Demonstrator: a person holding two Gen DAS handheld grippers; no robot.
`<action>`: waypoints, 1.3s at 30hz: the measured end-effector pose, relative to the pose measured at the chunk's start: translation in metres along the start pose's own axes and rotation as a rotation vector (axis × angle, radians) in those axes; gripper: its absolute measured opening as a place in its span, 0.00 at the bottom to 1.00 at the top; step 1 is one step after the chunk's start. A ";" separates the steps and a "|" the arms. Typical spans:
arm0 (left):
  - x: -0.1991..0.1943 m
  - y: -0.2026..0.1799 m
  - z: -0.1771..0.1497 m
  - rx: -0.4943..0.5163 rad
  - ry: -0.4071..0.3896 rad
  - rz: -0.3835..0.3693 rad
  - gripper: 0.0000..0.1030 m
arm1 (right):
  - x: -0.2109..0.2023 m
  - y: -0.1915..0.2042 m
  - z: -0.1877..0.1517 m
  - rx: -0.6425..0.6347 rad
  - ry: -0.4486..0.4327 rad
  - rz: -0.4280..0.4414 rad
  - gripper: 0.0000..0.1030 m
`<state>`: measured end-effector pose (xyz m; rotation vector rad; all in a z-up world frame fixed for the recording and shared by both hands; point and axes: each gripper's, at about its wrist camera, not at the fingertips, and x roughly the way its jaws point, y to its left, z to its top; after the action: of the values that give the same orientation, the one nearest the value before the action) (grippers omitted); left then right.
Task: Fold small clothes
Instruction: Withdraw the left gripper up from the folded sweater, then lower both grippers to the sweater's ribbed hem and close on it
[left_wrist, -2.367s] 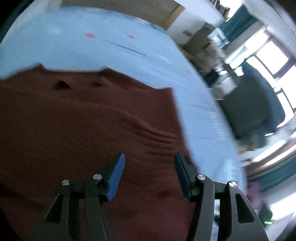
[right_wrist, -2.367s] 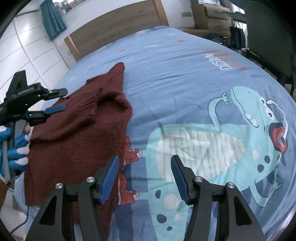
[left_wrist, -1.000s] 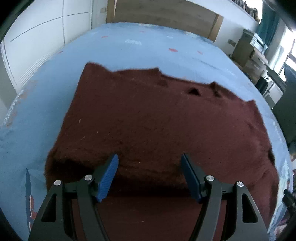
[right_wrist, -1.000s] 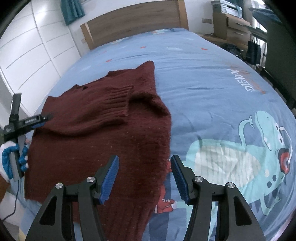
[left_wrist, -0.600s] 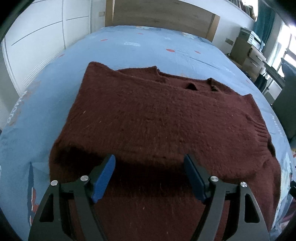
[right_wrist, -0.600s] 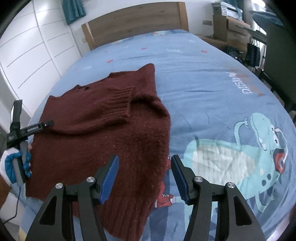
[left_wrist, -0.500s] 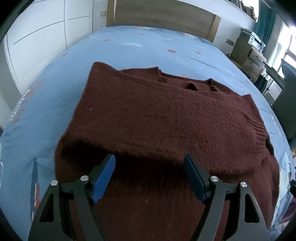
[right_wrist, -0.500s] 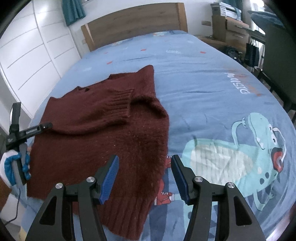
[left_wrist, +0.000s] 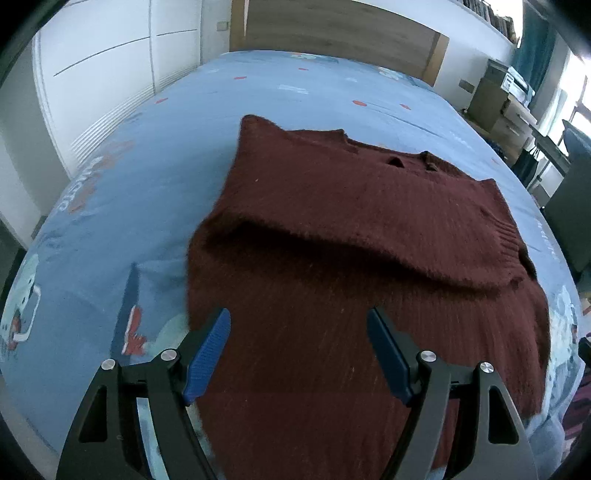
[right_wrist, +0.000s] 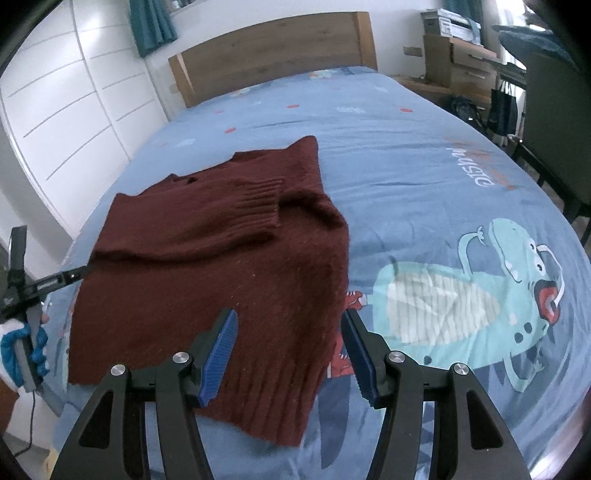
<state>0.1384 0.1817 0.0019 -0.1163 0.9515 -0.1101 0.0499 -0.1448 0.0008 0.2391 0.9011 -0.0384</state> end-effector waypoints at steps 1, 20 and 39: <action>-0.004 0.002 -0.003 -0.004 -0.002 -0.001 0.69 | -0.002 0.001 -0.001 -0.001 -0.001 0.001 0.58; -0.060 0.046 -0.061 -0.156 0.016 -0.008 0.69 | -0.049 -0.020 -0.014 0.033 -0.021 -0.009 0.59; -0.011 0.059 -0.091 -0.279 0.178 -0.093 0.69 | 0.022 -0.029 -0.043 0.113 0.159 0.089 0.60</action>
<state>0.0601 0.2373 -0.0508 -0.4139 1.1358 -0.0738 0.0264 -0.1620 -0.0478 0.3914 1.0463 0.0124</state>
